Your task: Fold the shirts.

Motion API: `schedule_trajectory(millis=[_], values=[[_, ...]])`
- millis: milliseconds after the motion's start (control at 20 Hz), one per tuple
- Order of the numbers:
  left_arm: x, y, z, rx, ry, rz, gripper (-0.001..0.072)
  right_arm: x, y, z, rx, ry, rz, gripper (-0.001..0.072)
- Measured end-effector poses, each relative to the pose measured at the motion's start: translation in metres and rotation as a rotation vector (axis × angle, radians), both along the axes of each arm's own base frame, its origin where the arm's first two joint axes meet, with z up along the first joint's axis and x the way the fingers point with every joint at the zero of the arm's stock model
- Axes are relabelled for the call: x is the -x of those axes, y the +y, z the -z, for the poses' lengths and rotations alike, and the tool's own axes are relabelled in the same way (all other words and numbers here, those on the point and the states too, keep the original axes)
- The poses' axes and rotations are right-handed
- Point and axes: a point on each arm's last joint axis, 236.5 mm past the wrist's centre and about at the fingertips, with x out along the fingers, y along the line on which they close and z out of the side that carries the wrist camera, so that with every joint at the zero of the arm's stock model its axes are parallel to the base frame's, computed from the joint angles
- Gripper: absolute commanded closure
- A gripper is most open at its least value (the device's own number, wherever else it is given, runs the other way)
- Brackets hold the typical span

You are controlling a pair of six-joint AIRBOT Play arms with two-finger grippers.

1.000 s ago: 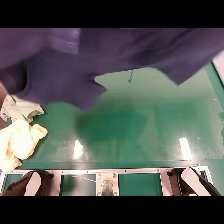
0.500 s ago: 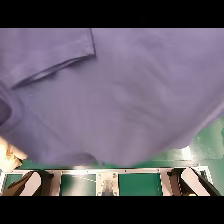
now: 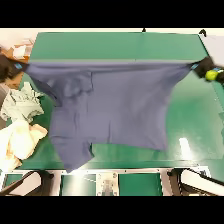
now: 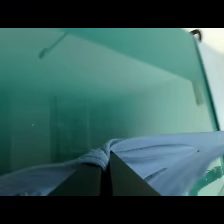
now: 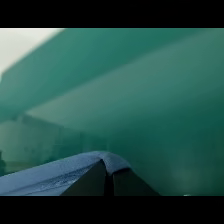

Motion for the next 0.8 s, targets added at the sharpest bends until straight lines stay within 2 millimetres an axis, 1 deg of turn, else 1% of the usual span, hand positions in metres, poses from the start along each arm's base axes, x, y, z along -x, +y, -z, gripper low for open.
schedule_trajectory(millis=[50, 150, 200, 250, 350, 450, 550, 650, 800], values=[[-0.009, 0.003, 0.022, 0.016, 0.026, -0.006, 0.0683, -0.011, -0.001, 0.029, -0.017, 0.051, -0.005, 0.0701], [-0.034, 0.009, 0.060, 0.033, 0.057, -0.024, 0.0684, -0.036, -0.003, 0.068, -0.042, 0.110, -0.017, 0.0701], [-0.047, 0.010, 0.074, 0.034, 0.065, -0.029, 0.0683, -0.050, -0.005, 0.081, -0.054, 0.123, -0.022, 0.0701], [-0.062, 0.010, 0.085, 0.034, 0.068, -0.034, 0.0684, -0.065, -0.006, 0.089, -0.067, 0.124, -0.025, 0.0701], [-0.092, 0.009, 0.101, 0.026, 0.067, -0.034, 0.0683, -0.094, -0.007, 0.096, -0.095, 0.116, -0.031, 0.0701], [-0.121, 0.009, 0.105, 0.014, 0.046, -0.045, 0.0683, -0.119, -0.006, 0.095, -0.116, 0.100, -0.042, 0.0701], [-0.145, 0.013, 0.102, -0.004, 0.012, -0.069, 0.0683, -0.137, -0.002, 0.094, -0.136, 0.087, -0.053, 0.0701], [-0.165, 0.018, 0.096, -0.010, -0.018, -0.093, 0.0683, -0.150, 0.000, 0.095, -0.154, 0.081, -0.057, 0.0701], [-0.184, 0.021, 0.089, -0.021, -0.051, -0.111, 0.0683, -0.160, 0.006, 0.101, -0.170, 0.087, -0.065, 0.0701]])
